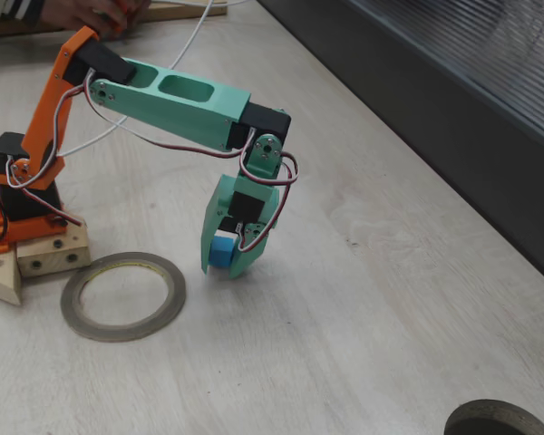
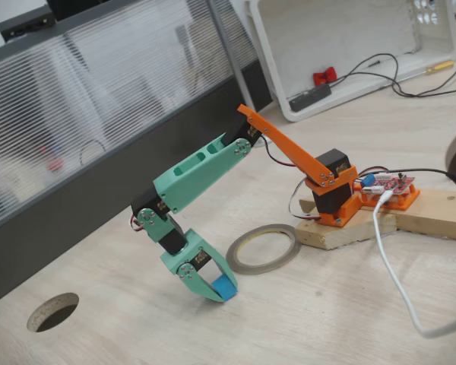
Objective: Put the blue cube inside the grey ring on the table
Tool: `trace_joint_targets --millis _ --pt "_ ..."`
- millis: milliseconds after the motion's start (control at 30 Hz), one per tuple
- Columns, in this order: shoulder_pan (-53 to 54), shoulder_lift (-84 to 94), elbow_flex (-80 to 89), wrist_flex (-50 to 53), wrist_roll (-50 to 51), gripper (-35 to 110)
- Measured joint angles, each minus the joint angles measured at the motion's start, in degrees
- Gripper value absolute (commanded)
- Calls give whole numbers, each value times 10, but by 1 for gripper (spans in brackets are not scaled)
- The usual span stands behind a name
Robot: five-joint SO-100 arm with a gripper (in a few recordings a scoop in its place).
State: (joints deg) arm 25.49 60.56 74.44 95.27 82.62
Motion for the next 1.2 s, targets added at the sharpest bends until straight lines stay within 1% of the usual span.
trace_joint_targets --millis 367,667,1100,1200 --pt "0 8 0 0 0 3" --pt "-1 121 0 0 0 3" --pt "0 127 1 4 0 3" --pt "33 127 1 4 0 3"
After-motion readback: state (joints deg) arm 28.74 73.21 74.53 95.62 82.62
